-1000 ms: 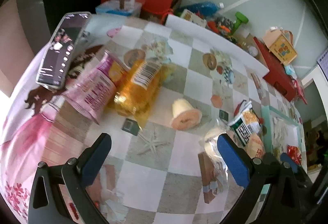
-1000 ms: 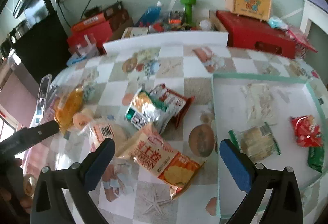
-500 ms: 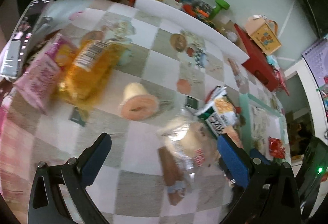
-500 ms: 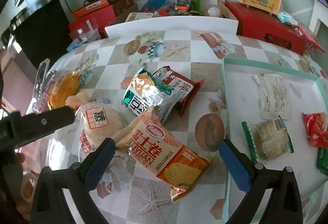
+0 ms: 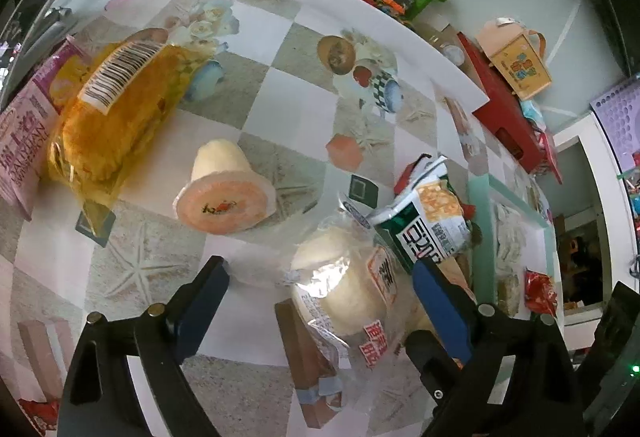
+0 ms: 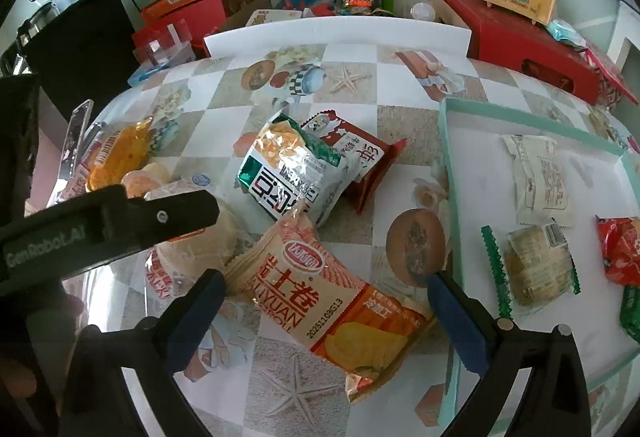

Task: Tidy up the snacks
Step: 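Move both tools back toward the bread buns and yellow bag, then grasp the orange Dali Yuan bread bag with the right tool while the left tool grasps the white steamed-bun bag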

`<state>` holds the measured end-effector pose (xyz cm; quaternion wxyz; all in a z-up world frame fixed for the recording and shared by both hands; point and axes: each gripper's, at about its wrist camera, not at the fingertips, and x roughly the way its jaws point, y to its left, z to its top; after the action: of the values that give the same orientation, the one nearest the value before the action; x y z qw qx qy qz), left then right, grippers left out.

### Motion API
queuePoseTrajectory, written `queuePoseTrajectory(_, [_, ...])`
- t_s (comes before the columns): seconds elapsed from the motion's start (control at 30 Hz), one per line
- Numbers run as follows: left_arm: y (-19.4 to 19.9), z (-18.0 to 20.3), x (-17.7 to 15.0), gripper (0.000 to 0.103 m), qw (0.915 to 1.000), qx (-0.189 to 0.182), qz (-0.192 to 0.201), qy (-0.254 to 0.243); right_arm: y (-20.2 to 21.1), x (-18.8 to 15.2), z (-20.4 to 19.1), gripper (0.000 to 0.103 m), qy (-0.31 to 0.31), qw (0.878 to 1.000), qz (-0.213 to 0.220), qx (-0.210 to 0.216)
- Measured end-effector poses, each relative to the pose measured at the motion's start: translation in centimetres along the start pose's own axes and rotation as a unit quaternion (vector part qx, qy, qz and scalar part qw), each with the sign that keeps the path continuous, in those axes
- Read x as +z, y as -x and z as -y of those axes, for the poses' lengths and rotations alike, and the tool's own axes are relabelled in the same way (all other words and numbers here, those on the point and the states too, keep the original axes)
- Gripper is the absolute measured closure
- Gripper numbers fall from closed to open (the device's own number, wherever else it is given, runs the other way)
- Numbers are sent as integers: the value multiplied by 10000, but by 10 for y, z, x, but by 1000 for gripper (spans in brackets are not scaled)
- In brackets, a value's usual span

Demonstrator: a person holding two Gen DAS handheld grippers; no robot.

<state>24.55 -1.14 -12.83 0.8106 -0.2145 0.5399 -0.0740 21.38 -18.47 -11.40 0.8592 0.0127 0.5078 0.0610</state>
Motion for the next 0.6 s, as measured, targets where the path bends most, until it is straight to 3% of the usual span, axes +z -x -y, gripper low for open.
queuePoseTrajectory(0.17, [3,-4,0,16,9997,234,-14,-29,-1,-1,2,0,-31,10000,-46,-11])
queuePoseTrajectory(0.6, [21,-37,-4,16,9979,437,-203,442,-2,-3,-4,1,95,9998,-188,47])
